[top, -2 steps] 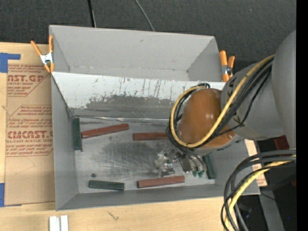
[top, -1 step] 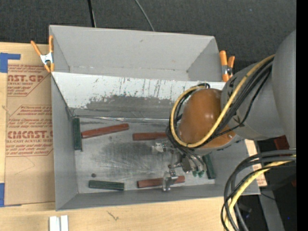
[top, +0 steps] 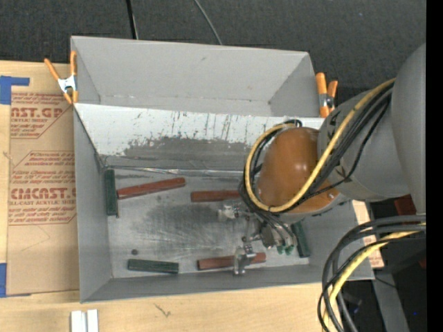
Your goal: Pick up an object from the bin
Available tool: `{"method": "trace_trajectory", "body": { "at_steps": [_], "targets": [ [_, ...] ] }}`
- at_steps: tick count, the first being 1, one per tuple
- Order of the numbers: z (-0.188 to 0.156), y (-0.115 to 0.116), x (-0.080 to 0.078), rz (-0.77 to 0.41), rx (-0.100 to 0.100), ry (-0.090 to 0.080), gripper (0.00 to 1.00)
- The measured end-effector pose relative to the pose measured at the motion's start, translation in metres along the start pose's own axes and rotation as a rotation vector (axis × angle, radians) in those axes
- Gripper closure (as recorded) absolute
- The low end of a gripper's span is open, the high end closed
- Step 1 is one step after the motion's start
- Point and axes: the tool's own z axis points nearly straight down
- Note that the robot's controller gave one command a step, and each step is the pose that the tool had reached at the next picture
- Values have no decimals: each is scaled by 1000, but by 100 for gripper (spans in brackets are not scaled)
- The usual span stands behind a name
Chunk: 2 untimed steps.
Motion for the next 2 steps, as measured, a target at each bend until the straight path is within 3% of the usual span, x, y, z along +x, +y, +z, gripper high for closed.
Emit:
{"method": "trace_trajectory", "body": {
  "at_steps": [1,2],
  "targets": [
    [27,-4,-1,-271,1,8,100],
    [27,-4,-1,-271,1,7,100]
  ]
}}
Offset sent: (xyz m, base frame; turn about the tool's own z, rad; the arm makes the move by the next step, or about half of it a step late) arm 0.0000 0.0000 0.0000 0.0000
